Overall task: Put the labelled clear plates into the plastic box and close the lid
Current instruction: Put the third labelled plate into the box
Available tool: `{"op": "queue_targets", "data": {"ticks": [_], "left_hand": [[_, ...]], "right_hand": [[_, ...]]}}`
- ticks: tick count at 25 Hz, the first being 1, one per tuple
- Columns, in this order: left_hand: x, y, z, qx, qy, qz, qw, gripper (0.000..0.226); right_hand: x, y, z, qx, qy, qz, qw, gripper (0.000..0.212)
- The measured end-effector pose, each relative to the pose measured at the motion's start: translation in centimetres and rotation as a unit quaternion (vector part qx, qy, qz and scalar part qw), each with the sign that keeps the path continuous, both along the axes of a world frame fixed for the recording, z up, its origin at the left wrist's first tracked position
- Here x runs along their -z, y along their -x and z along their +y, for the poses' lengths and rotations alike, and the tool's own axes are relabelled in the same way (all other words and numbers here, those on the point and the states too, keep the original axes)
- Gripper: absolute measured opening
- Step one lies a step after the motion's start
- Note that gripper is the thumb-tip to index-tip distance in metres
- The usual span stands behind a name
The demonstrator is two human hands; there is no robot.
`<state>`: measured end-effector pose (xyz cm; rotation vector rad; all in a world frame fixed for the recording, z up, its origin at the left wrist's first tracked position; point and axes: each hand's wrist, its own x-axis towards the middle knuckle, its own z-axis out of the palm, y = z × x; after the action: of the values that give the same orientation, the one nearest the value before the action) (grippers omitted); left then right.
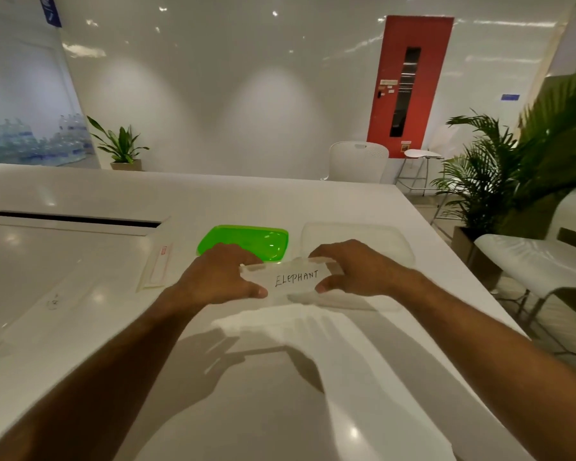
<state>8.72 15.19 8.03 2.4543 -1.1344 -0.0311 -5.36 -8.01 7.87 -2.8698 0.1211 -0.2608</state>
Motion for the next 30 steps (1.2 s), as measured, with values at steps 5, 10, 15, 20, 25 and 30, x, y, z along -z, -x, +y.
{"op": "queue_targets", "data": {"ticks": [5,10,15,20,25,30], "left_hand": [[-3.3,-0.2,-6.5,0.049,-0.018,-0.050,0.997,0.056],[-4.3,-1.2,-12.1,0.078,-0.026,-0.077,0.994,0.048],[-3.4,-2.9,-17.0,0.100,-0.036,-0.080,0.991,0.051],[-1.3,-4.0,-20.0,0.117,-0.072,-0.065,0.988,0.051],[-0.5,-4.8,-21.6,0.152,-0.160,-0.066,0.973,0.046],[-0.4,-4.4,-22.6,0.178,-0.204,-0.058,0.961,0.054]], "right_hand": [[-3.0,1.2,-4.8,0.062,-0.005,-0.005,0.998,0.055],[-3.9,1.0,-9.2,0.108,-0.008,0.000,0.994,0.055],[-3.5,0.2,-12.5,0.134,-0.005,0.020,0.991,0.052],[-1.9,-0.8,-14.4,0.151,0.017,0.074,0.986,0.053],[-0.2,-2.0,-14.6,0.126,0.060,0.156,0.978,0.041],[0.1,-2.5,-14.6,0.132,0.078,0.203,0.967,0.041]]}}
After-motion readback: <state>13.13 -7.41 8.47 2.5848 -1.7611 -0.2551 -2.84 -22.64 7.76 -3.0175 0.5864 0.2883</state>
